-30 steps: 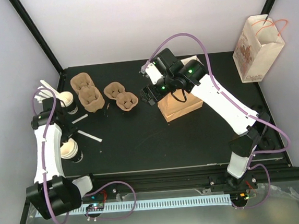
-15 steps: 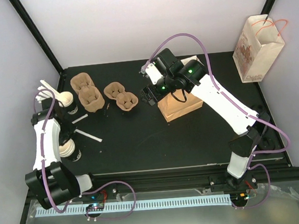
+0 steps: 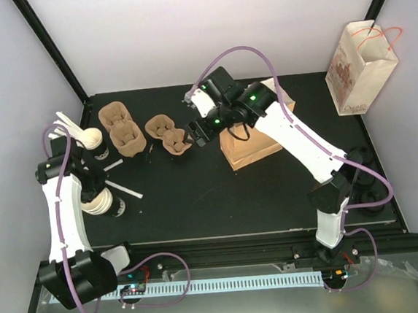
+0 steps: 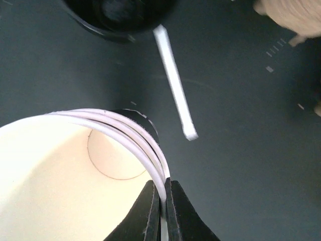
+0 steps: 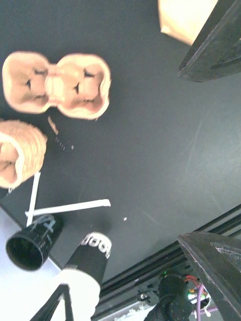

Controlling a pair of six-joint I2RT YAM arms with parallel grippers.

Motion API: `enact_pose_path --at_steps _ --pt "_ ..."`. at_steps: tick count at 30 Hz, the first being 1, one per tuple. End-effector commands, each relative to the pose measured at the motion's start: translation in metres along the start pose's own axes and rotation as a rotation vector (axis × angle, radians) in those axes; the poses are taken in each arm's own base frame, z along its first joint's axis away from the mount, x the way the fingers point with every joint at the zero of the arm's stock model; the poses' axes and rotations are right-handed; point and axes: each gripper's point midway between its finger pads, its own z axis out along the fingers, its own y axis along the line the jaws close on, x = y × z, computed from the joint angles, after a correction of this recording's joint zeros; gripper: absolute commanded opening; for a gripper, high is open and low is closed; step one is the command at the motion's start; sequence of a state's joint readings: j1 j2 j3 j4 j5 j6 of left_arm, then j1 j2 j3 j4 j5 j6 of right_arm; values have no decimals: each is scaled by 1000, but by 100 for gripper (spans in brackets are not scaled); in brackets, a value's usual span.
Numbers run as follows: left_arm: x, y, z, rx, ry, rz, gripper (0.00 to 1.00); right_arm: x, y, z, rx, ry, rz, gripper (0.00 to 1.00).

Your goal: Pack the takeout coffee

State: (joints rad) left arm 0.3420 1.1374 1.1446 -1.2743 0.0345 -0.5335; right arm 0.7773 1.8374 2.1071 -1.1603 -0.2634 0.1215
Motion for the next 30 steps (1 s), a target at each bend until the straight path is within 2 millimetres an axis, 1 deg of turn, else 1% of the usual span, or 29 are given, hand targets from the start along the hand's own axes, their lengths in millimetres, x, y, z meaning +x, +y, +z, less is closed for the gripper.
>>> enact_pose_path --at_steps 1,3,7,10,13,14,15,17,19,20,22,24,25,27,28,30 --pt "29 -38 -15 261 94 77 2 -18 48 17 -125 -42 -70 84" --pt "38 -48 -22 330 130 105 2 -20 57 24 -152 -45 -87 86" --pt "63 -81 -31 542 254 150 1 -21 66 36 -140 -54 -124 87" --pt "77 -104 -45 679 304 184 2 -16 83 39 -135 -70 -186 88" --pt "84 -130 -65 854 316 202 2 0 105 37 -136 -83 -294 91" --pt "88 -138 -73 920 334 203 2 9 112 37 -143 -85 -344 93" --pt "92 -143 -75 953 363 179 2 19 120 35 -152 -95 -404 95" --pt "99 -156 -84 1023 392 184 2 43 130 31 -149 -120 -580 96" --pt "108 -167 -93 1067 425 209 2 61 130 27 -99 -173 -717 96" --pt "114 -171 -96 1074 451 228 2 66 128 24 -79 -209 -761 97" --pt "122 -177 -101 1072 489 254 1 68 117 21 -14 -288 -789 100" --pt "128 -179 -105 1060 529 269 2 63 107 16 50 -334 -792 100" --pt "131 -179 -105 1052 549 276 1 61 105 17 70 -333 -805 100" --pt "138 -179 -109 1038 588 291 2 58 98 26 114 -294 -819 100" --pt "141 -179 -111 1033 604 301 2 54 93 29 151 -281 -810 100" --pt "144 -179 -115 1026 619 327 2 43 83 29 233 -284 -793 100"
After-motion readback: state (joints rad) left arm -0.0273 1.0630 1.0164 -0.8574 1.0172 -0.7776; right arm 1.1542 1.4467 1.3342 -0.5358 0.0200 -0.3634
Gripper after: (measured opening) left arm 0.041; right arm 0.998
